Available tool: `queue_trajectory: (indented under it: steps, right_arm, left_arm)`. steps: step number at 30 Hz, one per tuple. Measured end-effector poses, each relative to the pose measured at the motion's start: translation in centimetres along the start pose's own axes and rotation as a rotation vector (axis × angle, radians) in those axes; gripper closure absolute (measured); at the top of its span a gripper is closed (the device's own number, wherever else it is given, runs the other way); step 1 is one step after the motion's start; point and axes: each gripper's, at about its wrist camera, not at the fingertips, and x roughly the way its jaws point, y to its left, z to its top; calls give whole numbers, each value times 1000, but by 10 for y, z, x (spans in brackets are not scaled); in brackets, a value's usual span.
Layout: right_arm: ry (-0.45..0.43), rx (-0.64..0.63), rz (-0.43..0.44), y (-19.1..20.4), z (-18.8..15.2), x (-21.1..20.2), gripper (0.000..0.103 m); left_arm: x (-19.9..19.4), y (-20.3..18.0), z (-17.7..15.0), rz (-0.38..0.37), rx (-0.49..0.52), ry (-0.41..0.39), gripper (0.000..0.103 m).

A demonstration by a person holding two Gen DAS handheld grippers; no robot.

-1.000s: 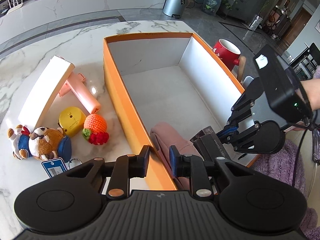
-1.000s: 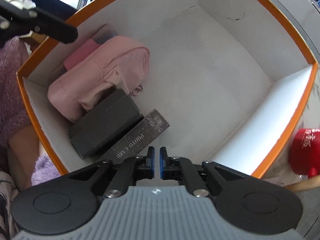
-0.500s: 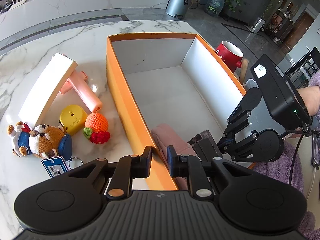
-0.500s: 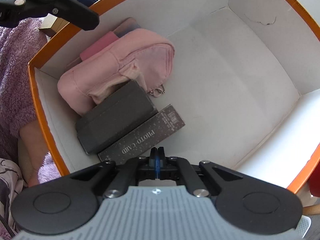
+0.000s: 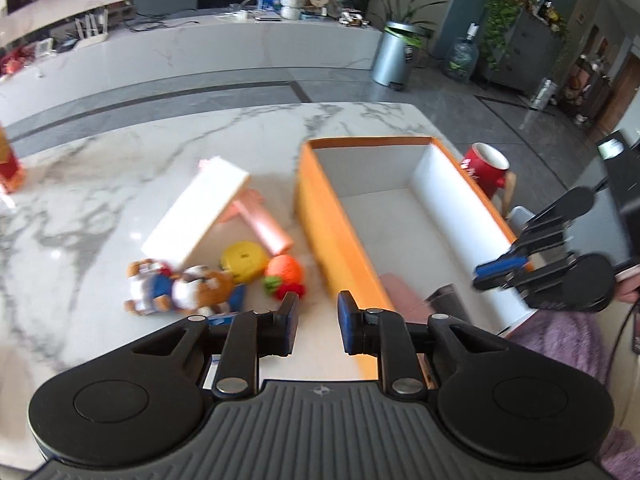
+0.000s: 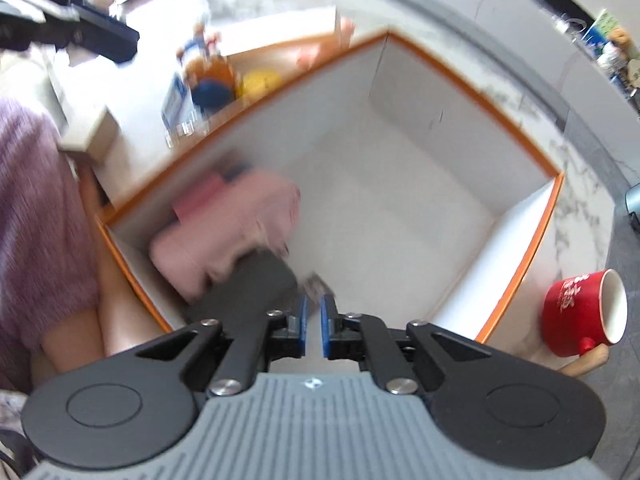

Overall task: Organize objects
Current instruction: 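Grasp the small brown cardboard box on the table with the left gripper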

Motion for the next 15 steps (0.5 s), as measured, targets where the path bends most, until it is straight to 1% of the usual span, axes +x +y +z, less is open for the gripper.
queue_trajectory:
  steps: [1,2,3,4,5,6,7,8,9,10,11,13,15]
  right_arm:
    - [-41,15,10,10,-4,-10,93]
    - [-79,30,24,43,-15,-14,92]
    - [-113,45,38,52,-13,-19,91]
    - [-144,59,52,64,-10,-23,88]
    - [-171,69,70,99,-1,-14,83]
    - [-191,75,90,106,3,-16,82]
    - [-210,82,114,123,6,4,80]
    - [-223,84,135,130,9,7,77]
    - [-232,87,154,139,10,18,77]
    - [-237,87,162,154,12,30,77]
    - [-236,89,162,162,12,33,77]
    - [-223,107,163,180,15,45,76]
    - [-211,137,175,193,18,70,71]
  left_arm:
    - [-4,5,-5,25,-5,1,71]
    - [-8,11,-10,46,-15,8,69]
    - [-11,17,-15,62,-31,18,65]
    - [-12,23,-20,75,-53,28,61]
    - [-14,32,-27,93,-88,41,59]
    - [-14,38,-33,109,-122,49,54]
    - [-15,45,-39,124,-160,55,47]
    - [-14,53,-47,140,-209,61,43]
    - [-14,60,-53,155,-250,65,36]
    - [-12,65,-59,168,-285,67,30]
    - [-11,72,-66,179,-327,68,25]
    - [-6,81,-77,200,-395,77,20]
    - [0,87,-87,212,-453,89,16]
